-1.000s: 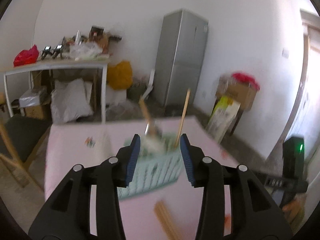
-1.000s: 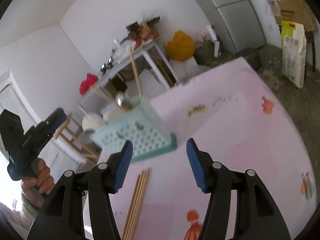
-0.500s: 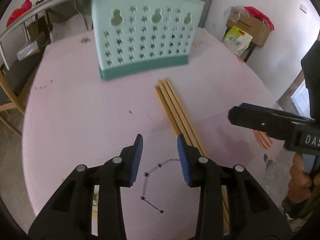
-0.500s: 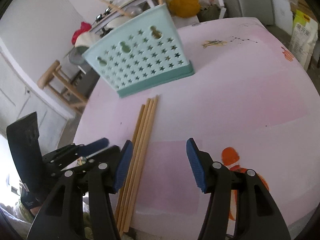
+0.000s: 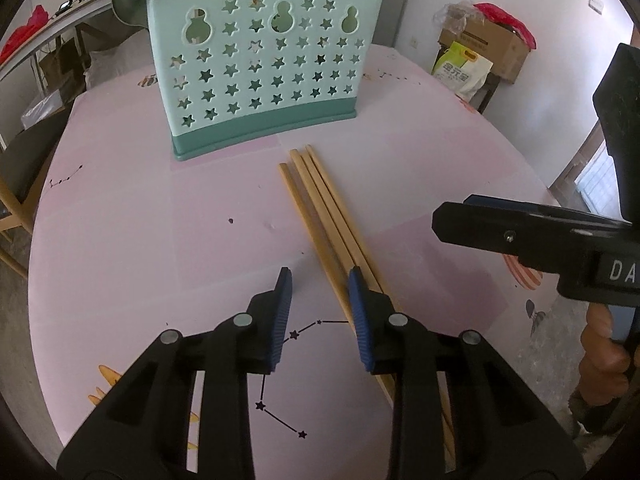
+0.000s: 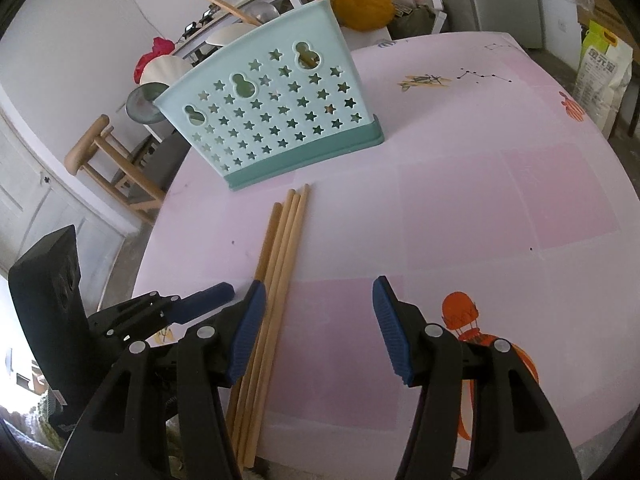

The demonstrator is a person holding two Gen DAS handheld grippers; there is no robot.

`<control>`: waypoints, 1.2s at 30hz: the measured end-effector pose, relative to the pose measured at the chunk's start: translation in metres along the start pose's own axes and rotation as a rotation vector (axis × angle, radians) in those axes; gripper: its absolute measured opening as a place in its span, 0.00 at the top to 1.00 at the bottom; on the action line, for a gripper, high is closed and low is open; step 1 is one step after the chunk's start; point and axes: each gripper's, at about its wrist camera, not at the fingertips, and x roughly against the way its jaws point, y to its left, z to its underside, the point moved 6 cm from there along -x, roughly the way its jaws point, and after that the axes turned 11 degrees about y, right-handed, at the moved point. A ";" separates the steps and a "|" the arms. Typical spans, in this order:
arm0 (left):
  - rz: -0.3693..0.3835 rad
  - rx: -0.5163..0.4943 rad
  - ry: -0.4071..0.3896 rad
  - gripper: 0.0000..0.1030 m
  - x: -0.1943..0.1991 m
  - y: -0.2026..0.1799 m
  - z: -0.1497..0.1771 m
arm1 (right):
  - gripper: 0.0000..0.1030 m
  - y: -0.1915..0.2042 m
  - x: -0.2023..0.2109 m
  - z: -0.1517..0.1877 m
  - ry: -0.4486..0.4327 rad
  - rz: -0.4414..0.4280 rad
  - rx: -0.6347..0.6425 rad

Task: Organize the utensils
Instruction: 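Move both grippers back down to the remaining chopsticks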

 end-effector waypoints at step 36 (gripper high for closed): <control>-0.049 0.174 0.002 0.96 0.010 0.044 0.006 | 0.91 0.030 -0.036 0.010 0.075 0.203 0.201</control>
